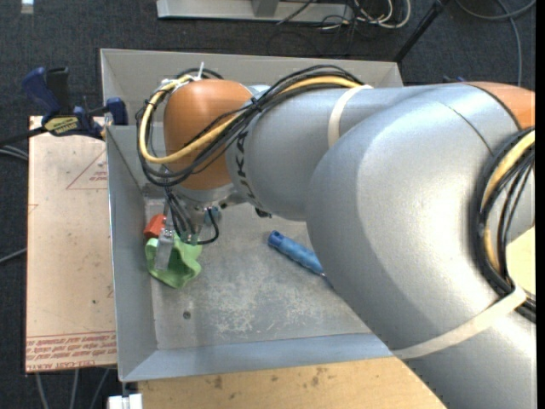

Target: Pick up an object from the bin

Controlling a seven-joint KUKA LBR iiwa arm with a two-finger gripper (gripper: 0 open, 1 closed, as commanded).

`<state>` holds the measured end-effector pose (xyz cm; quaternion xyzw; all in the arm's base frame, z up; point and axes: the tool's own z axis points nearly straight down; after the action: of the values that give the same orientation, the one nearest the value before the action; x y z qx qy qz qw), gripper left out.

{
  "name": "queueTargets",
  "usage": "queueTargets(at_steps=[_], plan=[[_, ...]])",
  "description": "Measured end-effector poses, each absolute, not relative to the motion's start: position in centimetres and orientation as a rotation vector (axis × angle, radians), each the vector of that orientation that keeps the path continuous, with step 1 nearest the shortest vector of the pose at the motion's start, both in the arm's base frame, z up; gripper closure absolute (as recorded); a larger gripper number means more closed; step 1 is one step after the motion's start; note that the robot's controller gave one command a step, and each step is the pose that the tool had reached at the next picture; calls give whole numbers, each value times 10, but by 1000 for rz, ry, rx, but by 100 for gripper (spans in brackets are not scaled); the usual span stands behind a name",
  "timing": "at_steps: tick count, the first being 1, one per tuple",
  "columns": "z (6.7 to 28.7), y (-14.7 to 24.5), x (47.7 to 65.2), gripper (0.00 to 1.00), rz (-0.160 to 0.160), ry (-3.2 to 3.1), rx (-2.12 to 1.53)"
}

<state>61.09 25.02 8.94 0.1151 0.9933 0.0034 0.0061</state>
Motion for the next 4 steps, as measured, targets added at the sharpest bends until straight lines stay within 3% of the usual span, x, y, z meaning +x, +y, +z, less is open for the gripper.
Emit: queueTargets(at_steps=[1,2,3,4], plan=[[82,241,610,0,27,3072,589],[85,240,612,100,26,3068,588],[109,239,615,100,1,3078,587],[162,239,616,100,7,3079,586]])
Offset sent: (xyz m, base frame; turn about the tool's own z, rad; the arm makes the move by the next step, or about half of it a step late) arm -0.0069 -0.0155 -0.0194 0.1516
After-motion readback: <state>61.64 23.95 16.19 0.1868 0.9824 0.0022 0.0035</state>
